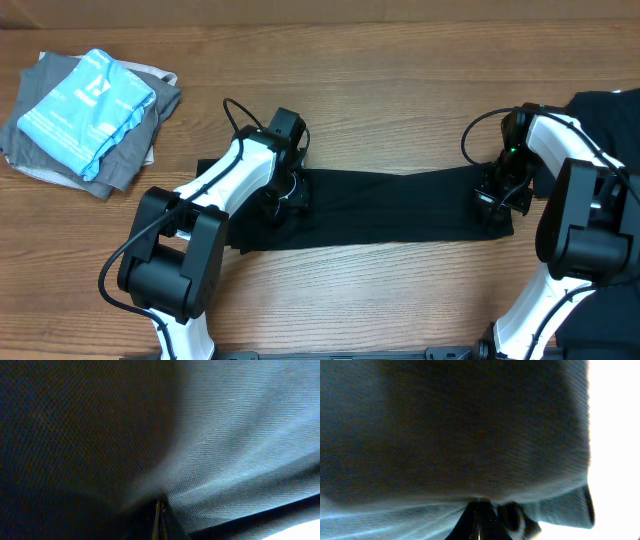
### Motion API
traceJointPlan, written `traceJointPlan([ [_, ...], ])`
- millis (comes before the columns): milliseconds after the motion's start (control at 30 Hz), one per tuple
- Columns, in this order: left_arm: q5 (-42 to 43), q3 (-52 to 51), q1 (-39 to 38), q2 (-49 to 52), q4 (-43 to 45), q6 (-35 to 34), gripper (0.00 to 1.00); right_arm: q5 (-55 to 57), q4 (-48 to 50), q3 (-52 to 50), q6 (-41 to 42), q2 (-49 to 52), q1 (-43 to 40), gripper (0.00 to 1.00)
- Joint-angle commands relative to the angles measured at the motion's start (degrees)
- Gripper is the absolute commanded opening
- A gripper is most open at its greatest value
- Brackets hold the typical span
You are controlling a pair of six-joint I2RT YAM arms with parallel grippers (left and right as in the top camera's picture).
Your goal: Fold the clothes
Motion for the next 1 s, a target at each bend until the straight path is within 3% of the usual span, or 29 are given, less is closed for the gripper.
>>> traceJointPlan([
  [0, -2.1, -1.7, -0.3, 0.5, 0.9, -0.7, 0.04, 2.1, -0.2, -0.5, 2.0, -0.3, -1.0, 0.04],
  [100, -3.1, -2.2, -0.3, 0.5, 2.1, -0.8, 0.04, 2.1, -0.2, -0.5, 2.2, -0.3, -1.4, 0.06],
  [333, -2.7, -2.4, -0.3, 0.2, 3.1, -0.5, 0.04, 2.3, -1.2, -0.4, 2.1, -0.3, -1.7, 0.24],
  [667, -0.9, 2.3, -0.3, -7.0, -5.0, 1.4, 0.04, 2.2, -5.0, 4.1, 1.7, -0.5, -1.9, 0.42],
  [967, -1.3, 2.3, -0.3, -9.8, -10.2, -0.3, 0.05, -6.5, -8.0, 9.0, -7.0, -1.4, -2.4, 0.42],
])
